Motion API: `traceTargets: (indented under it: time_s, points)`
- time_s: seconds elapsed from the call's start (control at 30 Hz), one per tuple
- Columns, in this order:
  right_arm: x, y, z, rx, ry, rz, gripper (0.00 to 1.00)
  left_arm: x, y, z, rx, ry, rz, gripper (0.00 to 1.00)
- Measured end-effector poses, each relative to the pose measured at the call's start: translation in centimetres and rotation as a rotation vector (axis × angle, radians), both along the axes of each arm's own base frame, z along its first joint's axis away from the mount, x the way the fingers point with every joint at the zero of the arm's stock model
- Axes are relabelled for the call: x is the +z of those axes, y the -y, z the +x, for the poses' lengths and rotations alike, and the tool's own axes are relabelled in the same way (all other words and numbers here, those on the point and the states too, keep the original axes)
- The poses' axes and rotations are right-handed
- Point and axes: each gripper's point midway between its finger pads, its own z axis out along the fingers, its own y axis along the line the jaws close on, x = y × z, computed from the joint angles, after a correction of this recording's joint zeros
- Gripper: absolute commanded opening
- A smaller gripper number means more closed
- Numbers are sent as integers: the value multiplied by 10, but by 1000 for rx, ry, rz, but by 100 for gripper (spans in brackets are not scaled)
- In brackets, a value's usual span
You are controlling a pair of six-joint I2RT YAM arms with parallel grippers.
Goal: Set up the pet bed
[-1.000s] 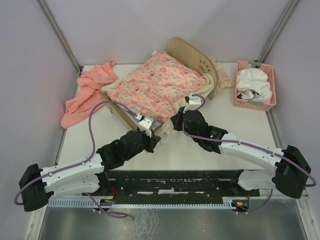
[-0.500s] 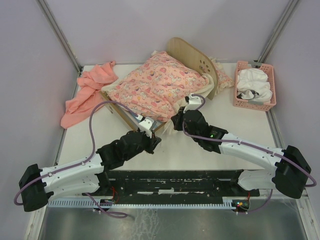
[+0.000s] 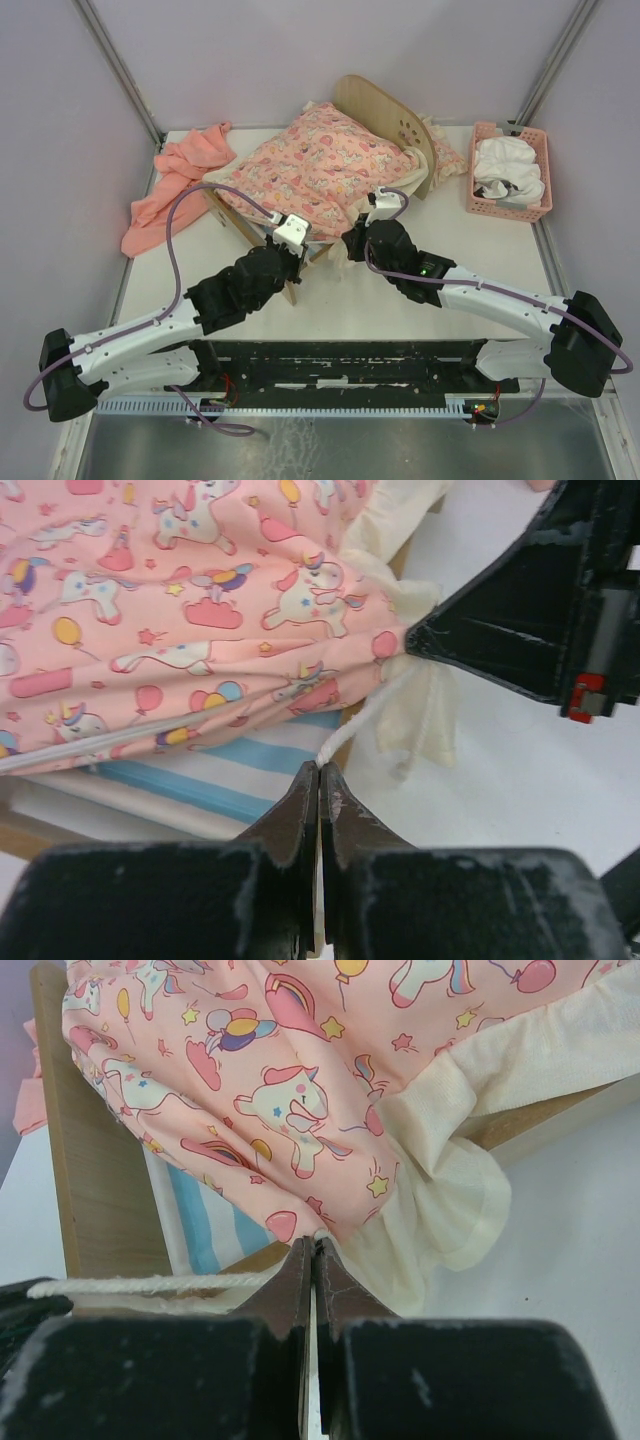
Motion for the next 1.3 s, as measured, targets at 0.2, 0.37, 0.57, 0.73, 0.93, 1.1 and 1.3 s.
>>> traceTargets:
  time_s: [0.2,0.37,0.57,0.73,0.93,1.1,1.3]
  points:
    - [3,-5,-1,19,4,18,2,-3,-17,9,61,42,103,3]
    - [3,-6,-2,26,2,21,2,-11,-23,14,93,48,176,3]
    - [4,-8,-2,35,3,29,2,-8,-28,14,101,46,205,3]
    - [8,-11,-3,47,9,45,2,11,-29,11,93,50,188,3]
    - [11,-14,-3,55,16,58,2,1,-36,2,63,7,238,3]
    - [9,-16,-4,64,9,58,2,-9,-40,-3,50,-23,277,3]
    - [6,-17,-4,71,2,55,2,-20,-44,-4,52,-48,329,3]
